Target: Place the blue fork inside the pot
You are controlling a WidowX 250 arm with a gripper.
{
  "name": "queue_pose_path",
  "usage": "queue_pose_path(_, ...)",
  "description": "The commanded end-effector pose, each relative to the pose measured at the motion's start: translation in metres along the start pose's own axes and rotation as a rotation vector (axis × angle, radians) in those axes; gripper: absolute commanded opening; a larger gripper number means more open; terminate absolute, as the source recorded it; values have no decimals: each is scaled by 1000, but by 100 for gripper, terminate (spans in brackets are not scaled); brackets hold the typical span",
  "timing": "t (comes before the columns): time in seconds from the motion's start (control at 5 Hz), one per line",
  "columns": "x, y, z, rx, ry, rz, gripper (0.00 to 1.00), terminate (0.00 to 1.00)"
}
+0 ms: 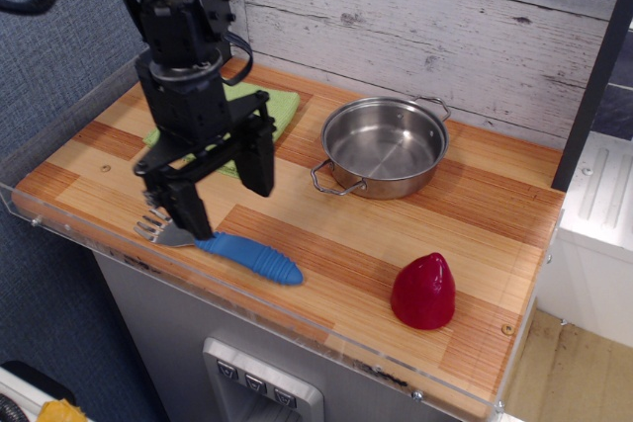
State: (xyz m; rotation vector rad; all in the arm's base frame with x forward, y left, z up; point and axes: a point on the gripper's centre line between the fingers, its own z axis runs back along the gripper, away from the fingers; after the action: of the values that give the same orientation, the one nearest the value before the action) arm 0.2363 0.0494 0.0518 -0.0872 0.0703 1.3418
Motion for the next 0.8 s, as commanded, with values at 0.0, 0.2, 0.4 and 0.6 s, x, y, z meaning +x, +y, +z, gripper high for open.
queue_pose_path(0.0, -4, -13, -10, -28, -75, 125, 100, 0)
queue_pose_path(0.2, -2, -10, -18, -31, -59, 163, 100, 0)
queue_pose_path(0.4, -1, -13, -28, -29, -36, 186, 100, 0)
queue_pose_path(0.6, -2, -16, -38, 4, -52, 198, 100, 0)
